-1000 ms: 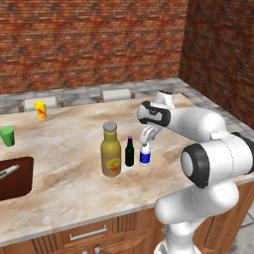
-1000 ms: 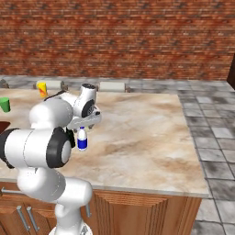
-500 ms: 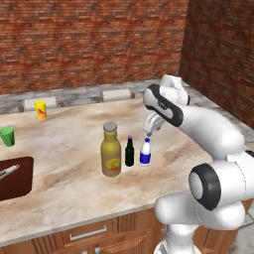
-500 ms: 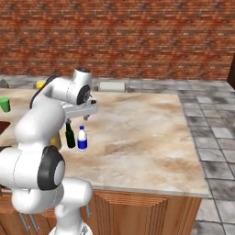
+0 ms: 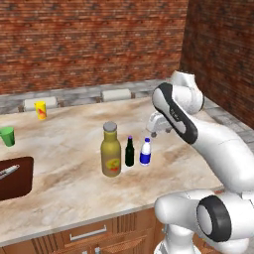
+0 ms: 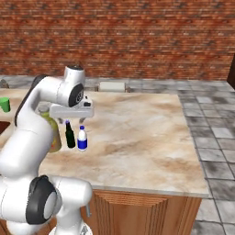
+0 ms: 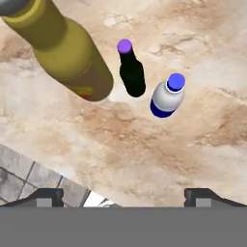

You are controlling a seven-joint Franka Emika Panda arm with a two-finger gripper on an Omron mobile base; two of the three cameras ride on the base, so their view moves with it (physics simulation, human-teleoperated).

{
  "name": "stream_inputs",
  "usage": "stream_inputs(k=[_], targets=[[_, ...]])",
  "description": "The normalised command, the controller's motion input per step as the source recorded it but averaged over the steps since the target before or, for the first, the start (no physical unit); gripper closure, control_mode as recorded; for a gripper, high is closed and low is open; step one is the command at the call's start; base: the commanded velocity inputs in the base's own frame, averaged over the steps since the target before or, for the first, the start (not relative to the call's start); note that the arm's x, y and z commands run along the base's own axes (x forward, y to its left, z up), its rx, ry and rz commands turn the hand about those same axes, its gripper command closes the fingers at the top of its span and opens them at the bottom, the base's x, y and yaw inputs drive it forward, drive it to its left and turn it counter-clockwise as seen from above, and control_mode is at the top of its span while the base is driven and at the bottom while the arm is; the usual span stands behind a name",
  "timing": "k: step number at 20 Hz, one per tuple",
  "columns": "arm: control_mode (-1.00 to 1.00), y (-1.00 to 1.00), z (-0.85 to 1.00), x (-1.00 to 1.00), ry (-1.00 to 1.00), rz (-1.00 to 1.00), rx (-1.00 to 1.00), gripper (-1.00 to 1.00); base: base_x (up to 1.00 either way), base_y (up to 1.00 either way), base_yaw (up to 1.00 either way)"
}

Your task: Place the drinks on the dining counter in a tight cluster.

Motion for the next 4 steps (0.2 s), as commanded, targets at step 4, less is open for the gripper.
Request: stream_inputs(k=[4], targets=[[-1.0,-0.02,0.18,-0.55,0.0,-0.33,0.0,-1.0,0.0,0.0,0.0]])
